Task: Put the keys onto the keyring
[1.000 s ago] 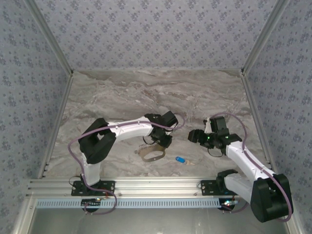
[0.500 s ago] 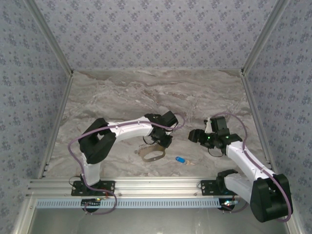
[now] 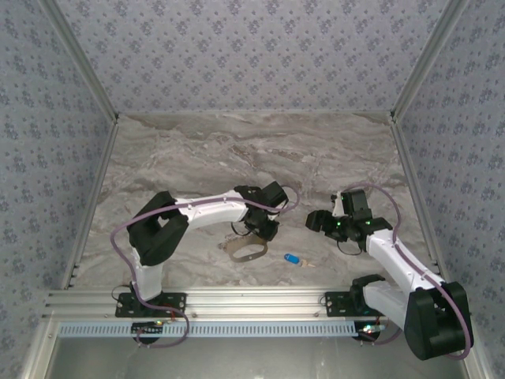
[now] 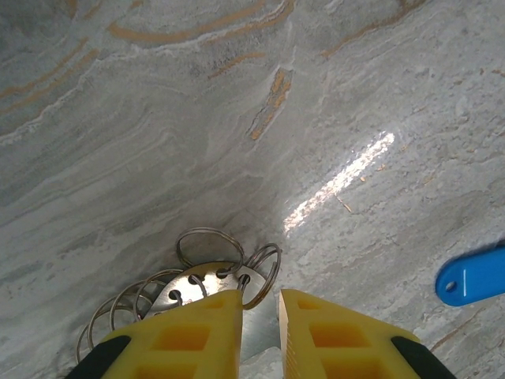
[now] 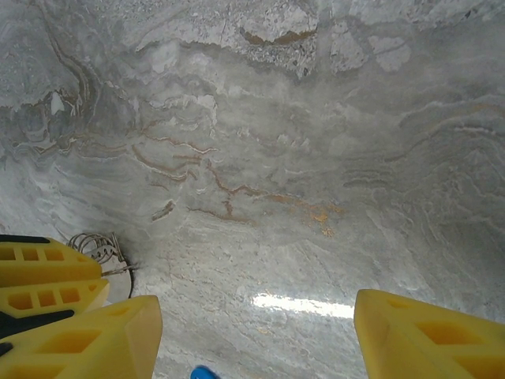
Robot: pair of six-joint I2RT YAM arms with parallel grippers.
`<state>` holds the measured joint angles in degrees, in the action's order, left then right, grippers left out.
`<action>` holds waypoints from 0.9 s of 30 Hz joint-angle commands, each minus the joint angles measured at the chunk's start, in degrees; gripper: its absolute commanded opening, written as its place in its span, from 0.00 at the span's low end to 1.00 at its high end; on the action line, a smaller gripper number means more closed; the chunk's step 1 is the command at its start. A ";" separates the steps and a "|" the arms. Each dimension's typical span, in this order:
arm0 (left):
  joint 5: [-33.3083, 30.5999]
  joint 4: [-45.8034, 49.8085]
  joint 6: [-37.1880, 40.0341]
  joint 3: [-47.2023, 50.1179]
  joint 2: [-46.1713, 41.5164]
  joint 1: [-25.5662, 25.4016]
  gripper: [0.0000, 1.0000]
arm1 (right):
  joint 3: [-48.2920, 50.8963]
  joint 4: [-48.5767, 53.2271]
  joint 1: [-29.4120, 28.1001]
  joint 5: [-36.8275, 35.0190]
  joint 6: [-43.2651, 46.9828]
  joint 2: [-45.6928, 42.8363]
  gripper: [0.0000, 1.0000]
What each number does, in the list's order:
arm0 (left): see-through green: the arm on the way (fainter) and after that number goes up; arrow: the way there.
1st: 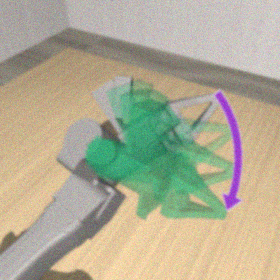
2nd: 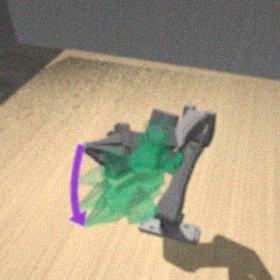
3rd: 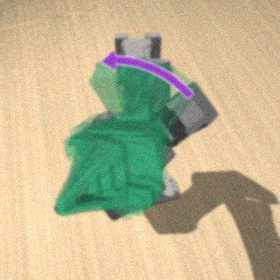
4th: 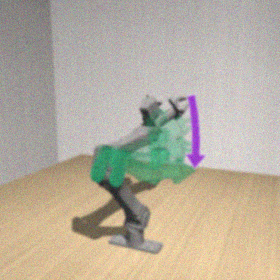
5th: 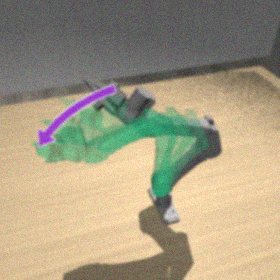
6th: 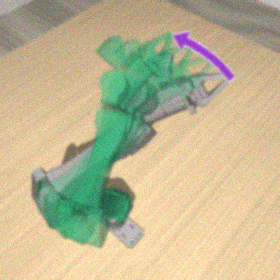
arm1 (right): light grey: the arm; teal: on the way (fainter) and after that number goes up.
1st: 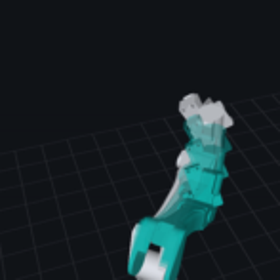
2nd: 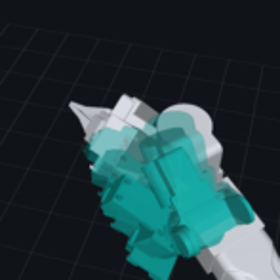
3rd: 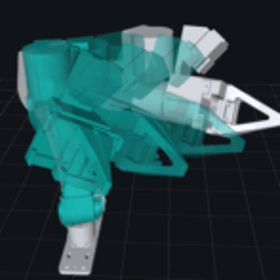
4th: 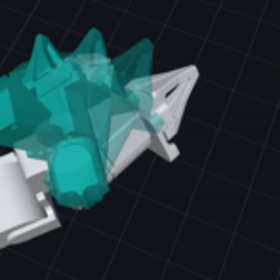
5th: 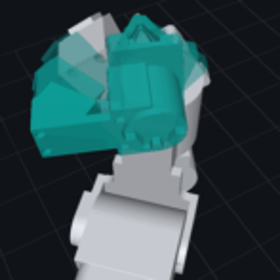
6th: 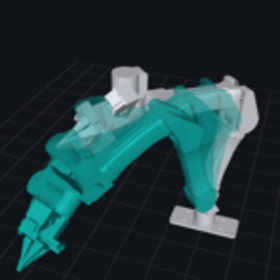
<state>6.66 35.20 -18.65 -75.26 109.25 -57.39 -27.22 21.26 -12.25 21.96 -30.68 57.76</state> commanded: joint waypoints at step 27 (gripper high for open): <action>-4.38 3.21 5.08 -2.96 -6.70 0.23 0.00 | -3.72 -3.20 1.06 4.95 -4.15 0.34 0.67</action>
<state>4.03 36.53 -16.36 -75.72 107.66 -57.39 -28.32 19.75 -11.57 24.99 -32.80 57.84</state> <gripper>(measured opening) 0.046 0.666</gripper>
